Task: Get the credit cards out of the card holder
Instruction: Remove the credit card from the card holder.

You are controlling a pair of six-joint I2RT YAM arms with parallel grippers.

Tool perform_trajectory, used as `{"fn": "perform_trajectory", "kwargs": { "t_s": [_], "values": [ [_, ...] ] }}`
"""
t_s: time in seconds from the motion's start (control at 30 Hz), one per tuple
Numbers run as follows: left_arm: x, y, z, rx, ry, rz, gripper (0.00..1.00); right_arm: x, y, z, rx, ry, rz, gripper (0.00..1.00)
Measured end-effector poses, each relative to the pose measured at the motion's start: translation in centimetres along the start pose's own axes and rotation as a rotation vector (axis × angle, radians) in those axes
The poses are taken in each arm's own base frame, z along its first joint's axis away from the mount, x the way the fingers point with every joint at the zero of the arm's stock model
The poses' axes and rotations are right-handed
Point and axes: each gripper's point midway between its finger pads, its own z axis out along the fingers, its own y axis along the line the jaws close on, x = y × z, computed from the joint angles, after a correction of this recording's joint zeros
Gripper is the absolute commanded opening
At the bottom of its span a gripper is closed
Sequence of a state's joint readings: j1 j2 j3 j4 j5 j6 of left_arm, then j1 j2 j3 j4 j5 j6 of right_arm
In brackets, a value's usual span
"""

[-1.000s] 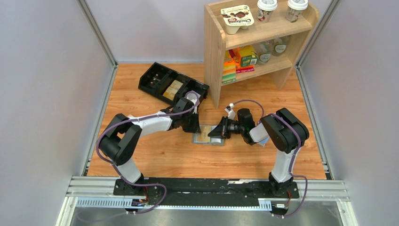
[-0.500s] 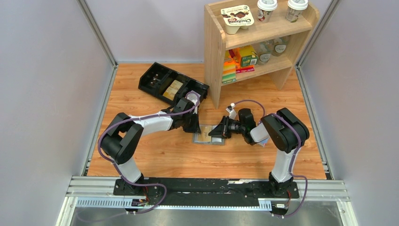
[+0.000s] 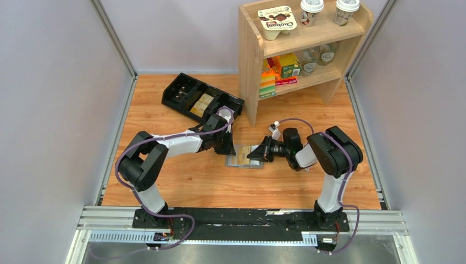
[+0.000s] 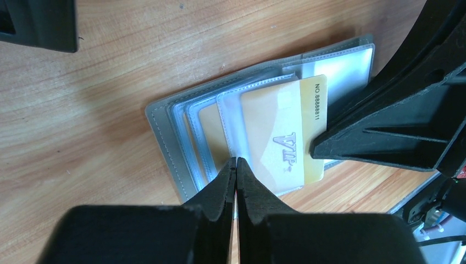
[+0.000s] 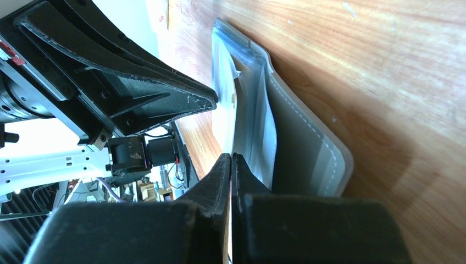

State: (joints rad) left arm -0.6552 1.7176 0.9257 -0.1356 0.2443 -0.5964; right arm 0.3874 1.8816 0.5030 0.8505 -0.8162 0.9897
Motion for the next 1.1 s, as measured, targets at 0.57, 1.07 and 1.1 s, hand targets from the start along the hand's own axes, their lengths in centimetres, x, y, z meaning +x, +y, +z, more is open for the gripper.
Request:
{"fn": "perform_trajectory", "kwargs": {
  "t_s": [0.57, 1.07, 1.1],
  "values": [
    [-0.1, 0.0, 0.0, 0.003, -0.002, 0.002, 0.06, -0.5, -0.8, 0.0, 0.066, 0.007, -0.023, 0.28],
    [-0.1, 0.0, 0.1, 0.005, -0.008, 0.005, 0.06, -1.4, -0.9, -1.3, 0.086, -0.018, -0.035, 0.0],
    [-0.2, 0.0, 0.1, 0.005, -0.009, 0.005, 0.06, -1.5, -1.0, -1.6, 0.094, -0.021, -0.037, 0.0]
  ]
}}
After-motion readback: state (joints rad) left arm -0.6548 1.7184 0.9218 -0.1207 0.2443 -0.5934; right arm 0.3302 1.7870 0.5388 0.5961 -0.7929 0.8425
